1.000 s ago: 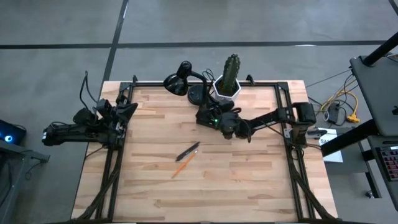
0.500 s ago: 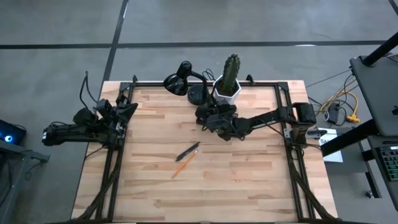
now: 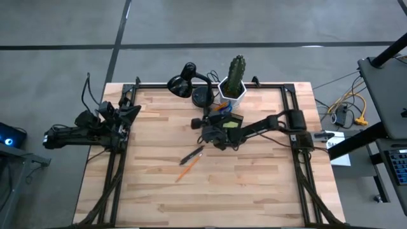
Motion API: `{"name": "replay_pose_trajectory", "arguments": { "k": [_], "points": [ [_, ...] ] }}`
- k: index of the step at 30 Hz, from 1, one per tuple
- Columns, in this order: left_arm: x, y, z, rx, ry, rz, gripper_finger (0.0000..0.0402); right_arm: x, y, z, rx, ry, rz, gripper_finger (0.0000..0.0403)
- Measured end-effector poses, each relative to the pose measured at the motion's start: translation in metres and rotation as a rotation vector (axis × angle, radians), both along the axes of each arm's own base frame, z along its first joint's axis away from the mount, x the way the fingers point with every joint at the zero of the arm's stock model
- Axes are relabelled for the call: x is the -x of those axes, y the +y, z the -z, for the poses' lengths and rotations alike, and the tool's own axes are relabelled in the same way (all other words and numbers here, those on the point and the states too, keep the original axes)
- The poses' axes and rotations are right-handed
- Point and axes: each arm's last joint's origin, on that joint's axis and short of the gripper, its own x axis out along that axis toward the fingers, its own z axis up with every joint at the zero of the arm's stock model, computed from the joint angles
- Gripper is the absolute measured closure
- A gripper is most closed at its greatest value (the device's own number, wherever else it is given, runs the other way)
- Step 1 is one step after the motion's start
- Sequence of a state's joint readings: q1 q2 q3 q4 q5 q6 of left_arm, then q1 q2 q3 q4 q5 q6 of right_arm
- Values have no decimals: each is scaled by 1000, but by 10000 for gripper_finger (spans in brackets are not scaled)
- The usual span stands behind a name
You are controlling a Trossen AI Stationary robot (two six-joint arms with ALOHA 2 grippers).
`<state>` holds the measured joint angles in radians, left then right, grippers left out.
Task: Pick and place office supplies into organizer
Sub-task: Put the bottom black pen into the black desk organizer
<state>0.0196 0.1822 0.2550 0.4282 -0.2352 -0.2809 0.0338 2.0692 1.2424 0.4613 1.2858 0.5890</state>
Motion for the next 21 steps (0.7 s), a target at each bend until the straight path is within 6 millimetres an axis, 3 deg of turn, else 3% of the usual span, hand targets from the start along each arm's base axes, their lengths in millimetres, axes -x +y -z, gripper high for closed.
{"name": "replay_pose_trajectory", "arguments": {
  "k": [7, 21],
  "points": [
    [1, 0, -1, 0, -7, 0, 402, -16, -2, -4, 31, -26, 84, 390],
    [0, 0, 0, 0, -6, 0, 402, -11, -5, 1, 9, -115, 117, 390]
  ]
}}
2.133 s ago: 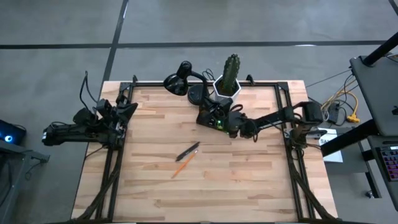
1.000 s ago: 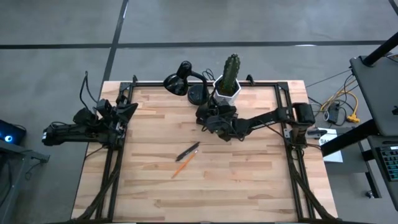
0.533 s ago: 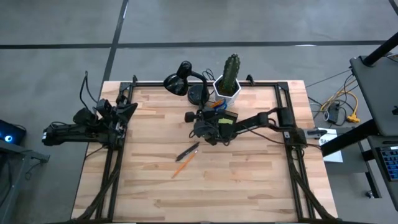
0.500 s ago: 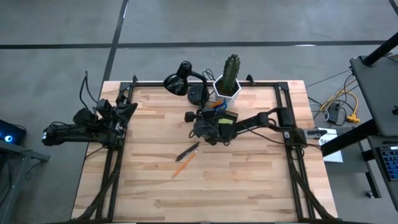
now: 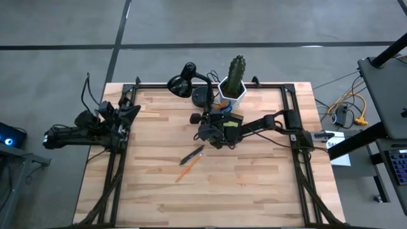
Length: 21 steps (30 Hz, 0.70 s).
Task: Pick and place office supplies into organizer
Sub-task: Put the bottom black pen into the black desk organizer
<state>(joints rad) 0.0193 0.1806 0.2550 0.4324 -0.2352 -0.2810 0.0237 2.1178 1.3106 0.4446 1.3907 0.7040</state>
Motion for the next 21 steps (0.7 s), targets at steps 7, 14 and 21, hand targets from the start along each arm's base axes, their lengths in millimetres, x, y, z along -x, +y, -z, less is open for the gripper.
{"name": "replay_pose_trajectory", "arguments": {
  "k": [7, 14, 21],
  "points": [
    [0, 0, 0, 0, 1, 0, 402, 1, -2, 2, -18, -79, 12, 390],
    [0, 0, 0, 0, 1, 0, 402, 1, -3, 2, -7, -17, 12, 390],
    [0, 0, 0, 0, 1, 0, 402, 5, -4, 7, 8, 86, 33, 390]
  ]
}}
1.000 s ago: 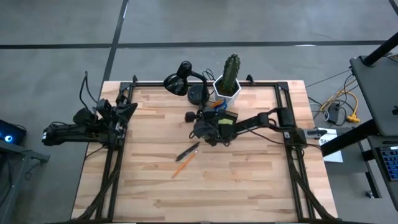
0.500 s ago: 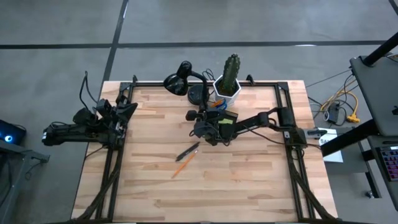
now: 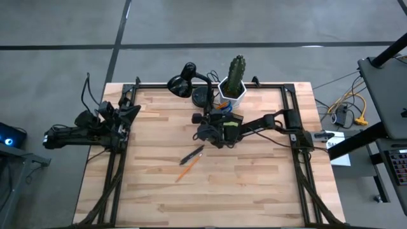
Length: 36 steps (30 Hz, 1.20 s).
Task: Pick and place office supplies into organizer
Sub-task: Put the bottom black pen into the black desk organizer
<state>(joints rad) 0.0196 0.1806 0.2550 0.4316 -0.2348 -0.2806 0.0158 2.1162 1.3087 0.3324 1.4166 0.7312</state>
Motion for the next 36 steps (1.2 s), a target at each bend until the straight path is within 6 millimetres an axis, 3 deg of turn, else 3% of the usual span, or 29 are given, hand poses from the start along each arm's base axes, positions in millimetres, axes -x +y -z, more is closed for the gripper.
{"name": "replay_pose_trajectory", "arguments": {
  "k": [36],
  "points": [
    [1, 0, -1, -1, -15, 0, 402, 4, -31, 7, -8, 105, 44, 390]
  ]
}}
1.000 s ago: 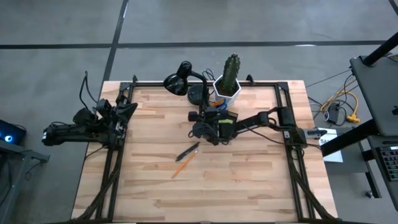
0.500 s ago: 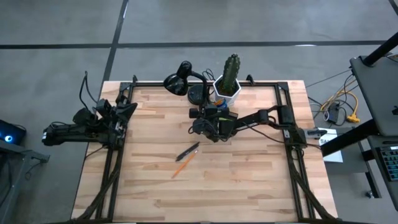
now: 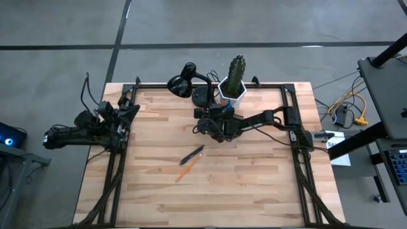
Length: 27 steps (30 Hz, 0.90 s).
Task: Pick and place office supplies into organizer
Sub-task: Put the bottom black pen into the black desk organizer, then put the orange pencil into the black desk organizer
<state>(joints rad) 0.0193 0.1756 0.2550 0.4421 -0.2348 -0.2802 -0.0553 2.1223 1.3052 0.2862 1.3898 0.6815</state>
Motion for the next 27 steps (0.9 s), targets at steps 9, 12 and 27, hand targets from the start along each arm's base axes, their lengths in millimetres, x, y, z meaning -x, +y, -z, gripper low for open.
{"name": "replay_pose_trajectory", "arguments": {
  "k": [9, 12, 27],
  "points": [
    [0, 0, 0, -6, 0, -3, 402, 0, 0, 1, 0, 6, -1, 390],
    [0, 0, 0, -6, 0, -4, 402, 0, 0, 3, -1, 12, -2, 390],
    [0, 0, 0, -7, 1, -5, 402, -1, 2, 6, -2, 16, -6, 323]
  ]
}}
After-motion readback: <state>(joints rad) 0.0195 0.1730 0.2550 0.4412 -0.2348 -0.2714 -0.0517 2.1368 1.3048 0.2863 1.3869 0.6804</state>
